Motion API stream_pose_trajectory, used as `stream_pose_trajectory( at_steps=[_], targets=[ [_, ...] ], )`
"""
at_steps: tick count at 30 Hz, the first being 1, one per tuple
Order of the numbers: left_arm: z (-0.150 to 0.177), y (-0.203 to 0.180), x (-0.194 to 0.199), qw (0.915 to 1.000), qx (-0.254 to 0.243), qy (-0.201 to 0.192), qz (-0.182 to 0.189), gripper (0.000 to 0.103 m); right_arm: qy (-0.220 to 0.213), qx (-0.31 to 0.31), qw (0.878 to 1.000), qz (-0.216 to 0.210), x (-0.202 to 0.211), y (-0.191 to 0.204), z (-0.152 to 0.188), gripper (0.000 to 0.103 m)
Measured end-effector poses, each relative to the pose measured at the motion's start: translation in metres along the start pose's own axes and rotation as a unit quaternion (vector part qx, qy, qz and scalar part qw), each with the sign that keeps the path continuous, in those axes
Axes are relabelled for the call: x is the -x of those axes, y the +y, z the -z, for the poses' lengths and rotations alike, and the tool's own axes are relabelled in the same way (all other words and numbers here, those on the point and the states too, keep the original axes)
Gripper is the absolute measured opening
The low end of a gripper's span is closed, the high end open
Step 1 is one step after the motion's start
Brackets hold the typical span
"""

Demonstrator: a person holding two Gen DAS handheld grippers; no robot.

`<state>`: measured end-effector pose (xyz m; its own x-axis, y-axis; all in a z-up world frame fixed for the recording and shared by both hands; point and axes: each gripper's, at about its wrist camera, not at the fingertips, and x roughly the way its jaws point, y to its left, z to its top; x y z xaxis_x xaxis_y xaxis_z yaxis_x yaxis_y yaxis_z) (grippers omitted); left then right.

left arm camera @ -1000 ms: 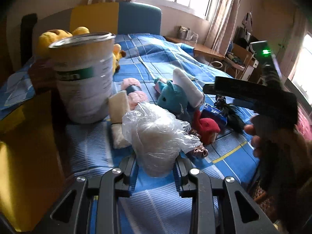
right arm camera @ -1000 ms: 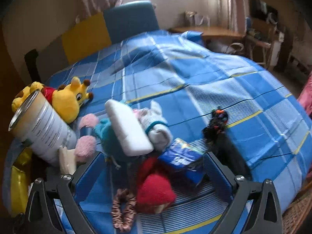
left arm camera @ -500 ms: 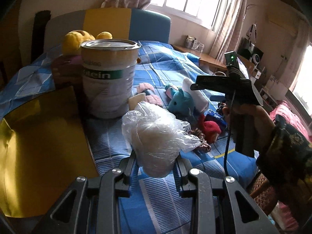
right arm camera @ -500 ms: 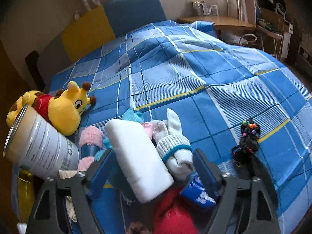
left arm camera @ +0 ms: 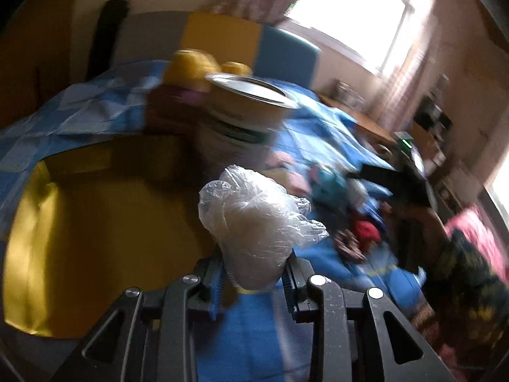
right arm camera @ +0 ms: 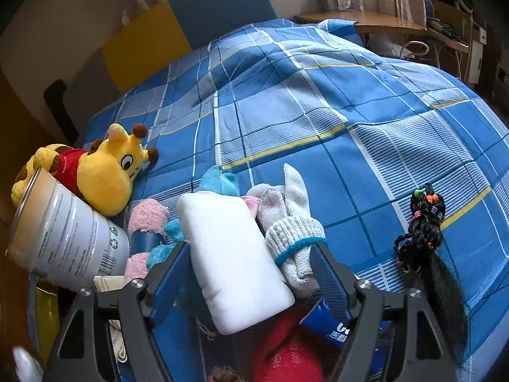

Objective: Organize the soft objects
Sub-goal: 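Carry the plastic bag with the left gripper and drop it in the gold tray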

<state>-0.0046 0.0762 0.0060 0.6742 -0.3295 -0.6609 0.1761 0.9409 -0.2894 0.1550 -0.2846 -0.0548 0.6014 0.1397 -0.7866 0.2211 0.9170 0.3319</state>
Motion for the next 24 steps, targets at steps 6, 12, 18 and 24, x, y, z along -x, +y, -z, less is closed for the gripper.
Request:
stream_pose_trajectory(
  at_steps=[6, 12, 18, 24],
  targets=[
    [-0.022, 0.068, -0.020, 0.9942, 0.081, 0.020, -0.068, 0.032, 0.005, 0.018, 1.000, 0.012, -0.002, 0.004, 0.002, 0.078],
    [-0.033, 0.100, -0.045, 0.9866, 0.105, 0.034, -0.120, 0.041, 0.001, 0.012, 1.000, 0.011, -0.001, 0.003, 0.002, 0.075],
    [-0.035, 0.107, -0.047, 0.9817, 0.111, 0.022, -0.153, 0.078, 0.006, 0.009, 1.000, 0.006, -0.002, 0.002, 0.001, 0.075],
    [-0.020, 0.082, -0.035, 0.9838, 0.065, 0.008, -0.167, 0.079, 0.005, 0.013, 1.000, 0.010, -0.005, 0.004, 0.000, 0.077]
  ],
)
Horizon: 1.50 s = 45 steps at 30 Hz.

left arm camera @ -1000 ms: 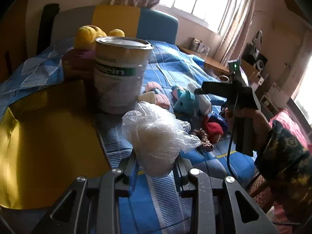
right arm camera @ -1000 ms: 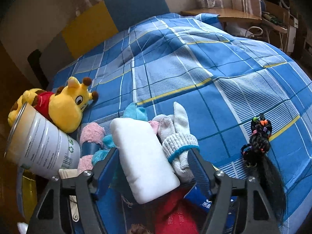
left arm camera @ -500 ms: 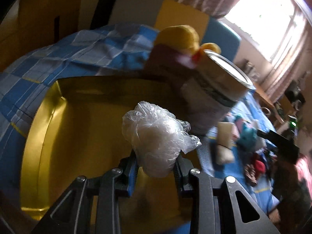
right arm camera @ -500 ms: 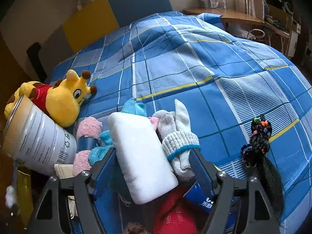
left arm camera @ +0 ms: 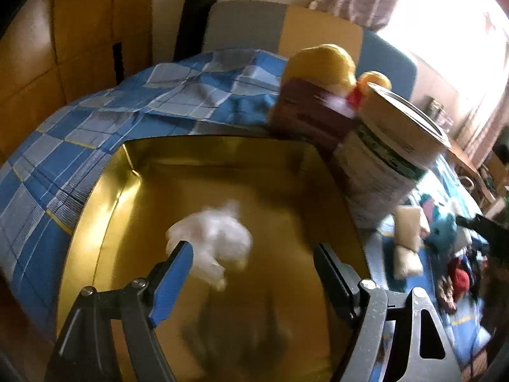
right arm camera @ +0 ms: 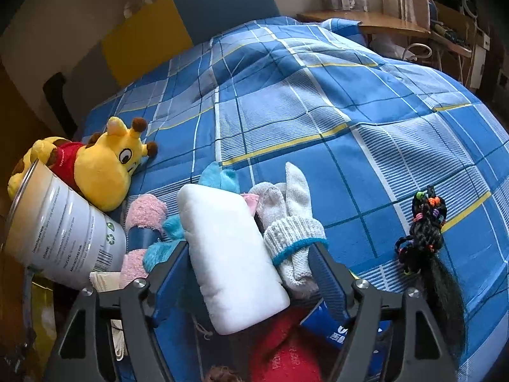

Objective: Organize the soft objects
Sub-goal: 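Carry the plastic bag with the left gripper and drop it in the gold tray, then grasp the white sponge with the right gripper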

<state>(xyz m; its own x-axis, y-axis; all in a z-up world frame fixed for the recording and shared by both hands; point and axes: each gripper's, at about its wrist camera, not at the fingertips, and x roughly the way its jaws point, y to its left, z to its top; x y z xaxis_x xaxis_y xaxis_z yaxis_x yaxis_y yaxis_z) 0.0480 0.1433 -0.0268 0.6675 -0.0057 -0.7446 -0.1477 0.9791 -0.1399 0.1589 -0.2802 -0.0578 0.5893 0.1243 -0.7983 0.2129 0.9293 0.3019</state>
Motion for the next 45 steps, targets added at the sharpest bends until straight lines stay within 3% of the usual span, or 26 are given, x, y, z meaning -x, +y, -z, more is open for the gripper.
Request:
stream_pose_trajectory(
  at_steps=[6, 10, 16, 22, 23, 24, 29, 33, 37, 41, 45],
  targets=[
    [0.018, -0.023, 0.012, 0.9988, -0.017, 0.016, 0.044, 0.079, -0.001, -0.005, 1.000, -0.002, 0.001, -0.001, 0.000, 0.073],
    [0.022, -0.037, 0.020, 0.9979, -0.030, 0.016, 0.056, 0.079, -0.011, -0.018, 1.000, -0.020, 0.008, -0.004, -0.002, 0.041],
    [0.026, -0.046, 0.027, 0.9971, -0.036, 0.017, 0.064, 0.079, -0.013, -0.028, 0.999, -0.017, 0.012, -0.008, -0.003, 0.042],
    [0.033, -0.053, 0.029, 0.9965, -0.047, 0.022, 0.065, 0.079, -0.009, 0.039, 0.999, 0.031, 0.006, 0.011, 0.002, 0.043],
    [0.034, -0.055, 0.029, 0.9964, -0.050, 0.021, 0.065, 0.079, -0.015, 0.049, 0.998, 0.034, 0.008, 0.014, 0.003, 0.028],
    [0.035, -0.057, 0.031, 0.9963, -0.055, 0.019, 0.063, 0.079, -0.020, 0.052, 0.998, 0.029, 0.011, 0.015, 0.003, 0.021],
    [0.037, -0.056, 0.035, 0.9961, -0.061, 0.011, 0.063, 0.079, -0.023, 0.038, 0.999, 0.012, 0.016, 0.011, 0.004, 0.020],
    [0.037, -0.050, 0.038, 0.9962, -0.059, 0.008, 0.063, 0.079, -0.029, -0.020, 0.997, -0.063, 0.028, -0.004, 0.002, 0.020],
    [0.036, -0.040, 0.038, 0.9966, -0.048, 0.008, 0.067, 0.079, -0.027, -0.050, 0.993, -0.107, 0.033, -0.007, -0.004, 0.020],
    [0.035, -0.033, 0.038, 0.9967, -0.040, 0.006, 0.070, 0.079, -0.033, -0.040, 0.993, -0.102, 0.040, 0.008, -0.021, 0.020],
    [0.034, -0.026, 0.039, 0.9972, -0.038, 0.002, 0.065, 0.079, -0.048, 0.002, 0.994, -0.093, 0.049, 0.051, -0.052, 0.020]
  ],
)
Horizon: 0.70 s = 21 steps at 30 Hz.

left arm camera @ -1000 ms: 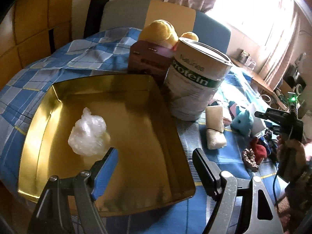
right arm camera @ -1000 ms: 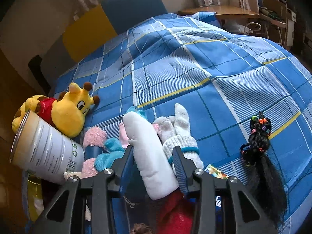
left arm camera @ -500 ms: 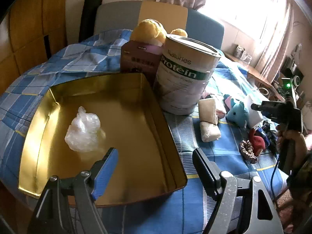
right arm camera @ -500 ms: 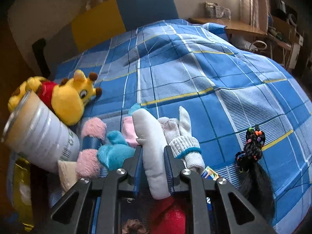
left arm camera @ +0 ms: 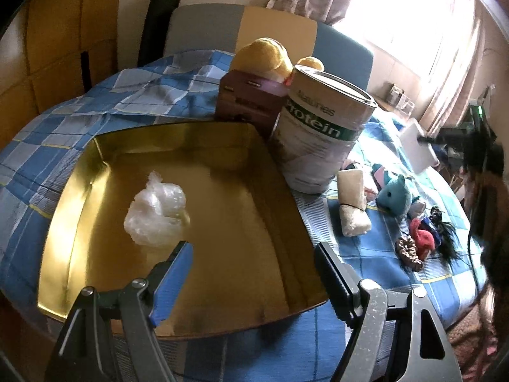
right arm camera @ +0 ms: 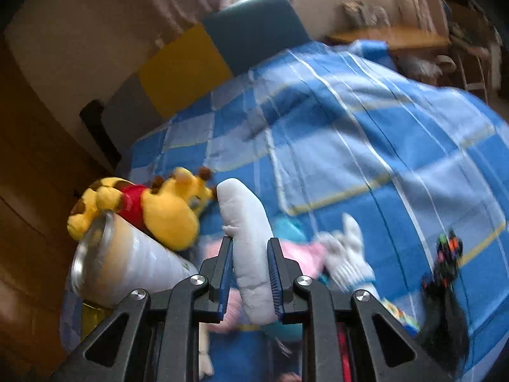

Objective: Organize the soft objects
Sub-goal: 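Grasp the white sponge with the right gripper, then carry the white sponge with the right gripper and release it in the tray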

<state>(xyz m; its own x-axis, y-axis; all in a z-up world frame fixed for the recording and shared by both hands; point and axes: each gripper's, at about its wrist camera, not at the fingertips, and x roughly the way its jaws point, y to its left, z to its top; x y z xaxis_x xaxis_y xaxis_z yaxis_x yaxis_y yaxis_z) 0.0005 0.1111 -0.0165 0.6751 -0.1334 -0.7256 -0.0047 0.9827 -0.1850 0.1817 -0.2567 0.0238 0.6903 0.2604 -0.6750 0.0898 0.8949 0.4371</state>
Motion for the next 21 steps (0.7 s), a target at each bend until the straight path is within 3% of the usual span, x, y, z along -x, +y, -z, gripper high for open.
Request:
stream_pose_trajectory(
  at_steps=[6, 11, 16, 18, 21],
  targets=[
    [-0.001, 0.019, 0.006, 0.9998, 0.014, -0.007, -0.010, 0.079, -0.018, 0.082, 0.996, -0.006, -0.014, 0.091, -0.040, 0.020],
    [-0.002, 0.037, 0.013, 0.9990, 0.024, -0.015, -0.035, 0.079, -0.026, 0.157, 0.986, -0.050, -0.022, 0.187, -0.049, 0.020],
    [-0.004, 0.059, 0.023, 0.9959, 0.038, -0.025, -0.078, 0.079, -0.002, 0.248, 0.960, -0.130, -0.021, 0.281, -0.007, 0.020],
    [-0.005, 0.068, 0.029, 0.9937, 0.044, -0.033, -0.098, 0.080, 0.021, 0.296, 0.942, -0.155, -0.021, 0.311, 0.031, 0.020],
    [-0.006, 0.080, 0.041, 0.9897, 0.050, -0.047, -0.126, 0.082, 0.058, 0.336, 0.925, -0.166, -0.026, 0.326, 0.082, 0.020]
  ],
)
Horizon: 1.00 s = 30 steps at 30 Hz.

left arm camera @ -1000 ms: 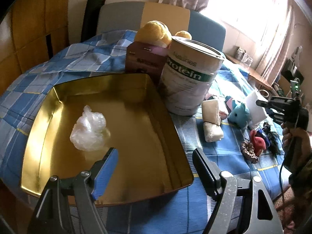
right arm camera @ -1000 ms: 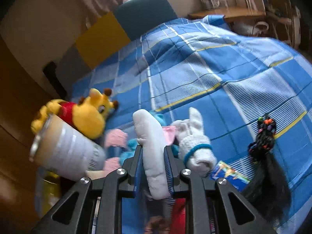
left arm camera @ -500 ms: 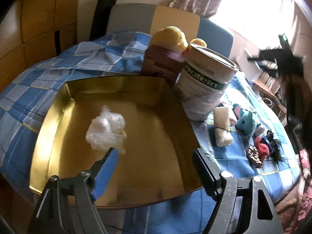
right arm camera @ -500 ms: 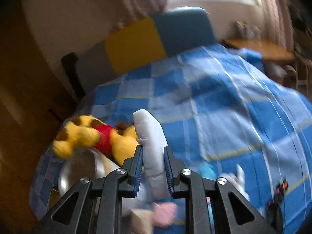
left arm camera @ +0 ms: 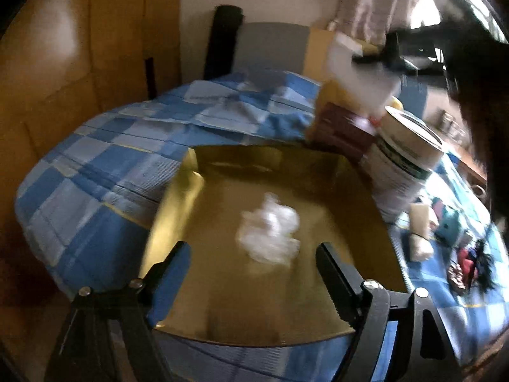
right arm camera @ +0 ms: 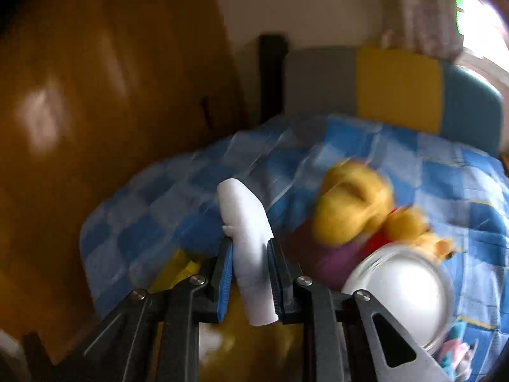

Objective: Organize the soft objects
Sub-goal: 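Carry the white sponge with the right gripper and release it in the tray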

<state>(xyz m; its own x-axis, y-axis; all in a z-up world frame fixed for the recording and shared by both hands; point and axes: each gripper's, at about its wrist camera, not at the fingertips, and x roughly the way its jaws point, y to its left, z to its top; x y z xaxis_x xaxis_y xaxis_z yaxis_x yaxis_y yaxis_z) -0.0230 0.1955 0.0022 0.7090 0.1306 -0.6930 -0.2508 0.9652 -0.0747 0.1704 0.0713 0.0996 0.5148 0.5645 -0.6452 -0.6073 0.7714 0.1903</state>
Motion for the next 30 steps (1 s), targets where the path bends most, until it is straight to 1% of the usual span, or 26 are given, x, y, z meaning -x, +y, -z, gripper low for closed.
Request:
stream_pose_trajectory(
  at_steps=[2, 4, 6, 9, 11, 14, 17, 19, 21, 23, 27, 28, 30],
  targets=[
    [-0.002, 0.008, 0.006, 0.9998, 0.002, -0.010, -0.015, 0.082, 0.030, 0.016, 0.999, -0.003, -0.017, 0.019, 0.026, 0.020],
    [-0.003, 0.014, 0.012, 0.9994, 0.004, -0.020, -0.029, 0.085, 0.057, 0.037, 0.998, 0.018, -0.032, 0.029, 0.049, 0.020],
    [-0.004, 0.019, 0.018, 0.9985, 0.005, -0.033, -0.043, 0.089, 0.088, 0.058, 0.994, 0.043, -0.049, 0.038, 0.076, 0.020],
    [-0.005, 0.023, 0.024, 0.9977, 0.006, -0.044, -0.052, 0.090, 0.120, 0.093, 0.983, 0.100, -0.072, 0.049, 0.105, 0.022],
    [-0.005, 0.025, 0.027, 0.9972, 0.005, -0.048, -0.056, 0.090, 0.130, 0.098, 0.979, 0.119, -0.083, 0.045, 0.120, 0.024],
    [-0.006, 0.024, 0.029, 0.9969, 0.001, -0.051, -0.060, 0.090, 0.135, 0.097, 0.977, 0.137, -0.090, 0.036, 0.135, 0.026],
    [-0.005, 0.022, 0.031, 0.9963, -0.003, -0.055, -0.066, 0.094, 0.133, 0.085, 0.977, 0.144, -0.085, 0.028, 0.141, 0.029],
    [-0.005, 0.021, 0.033, 0.9959, -0.005, -0.058, -0.068, 0.095, 0.126, 0.086, 0.977, 0.153, -0.080, 0.031, 0.141, 0.033],
    [-0.005, 0.020, 0.034, 0.9957, -0.008, -0.059, -0.071, 0.096, 0.119, 0.095, 0.974, 0.168, -0.072, 0.035, 0.142, 0.033],
    [-0.005, 0.019, 0.036, 0.9955, -0.009, -0.061, -0.073, 0.096, 0.107, 0.098, 0.976, 0.163, -0.064, 0.039, 0.141, 0.033],
    [-0.004, 0.017, 0.039, 0.9953, -0.012, -0.064, -0.072, 0.098, 0.097, 0.069, 0.985, 0.126, -0.052, 0.036, 0.138, 0.034],
    [-0.004, 0.017, 0.040, 0.9953, -0.012, -0.064, -0.071, 0.099, 0.093, 0.064, 0.986, 0.122, -0.051, 0.035, 0.138, 0.037],
    [-0.003, 0.017, 0.041, 0.9955, -0.010, -0.065, -0.068, 0.101, 0.085, 0.055, 0.987, 0.122, -0.046, 0.034, 0.136, 0.038]
  ],
)
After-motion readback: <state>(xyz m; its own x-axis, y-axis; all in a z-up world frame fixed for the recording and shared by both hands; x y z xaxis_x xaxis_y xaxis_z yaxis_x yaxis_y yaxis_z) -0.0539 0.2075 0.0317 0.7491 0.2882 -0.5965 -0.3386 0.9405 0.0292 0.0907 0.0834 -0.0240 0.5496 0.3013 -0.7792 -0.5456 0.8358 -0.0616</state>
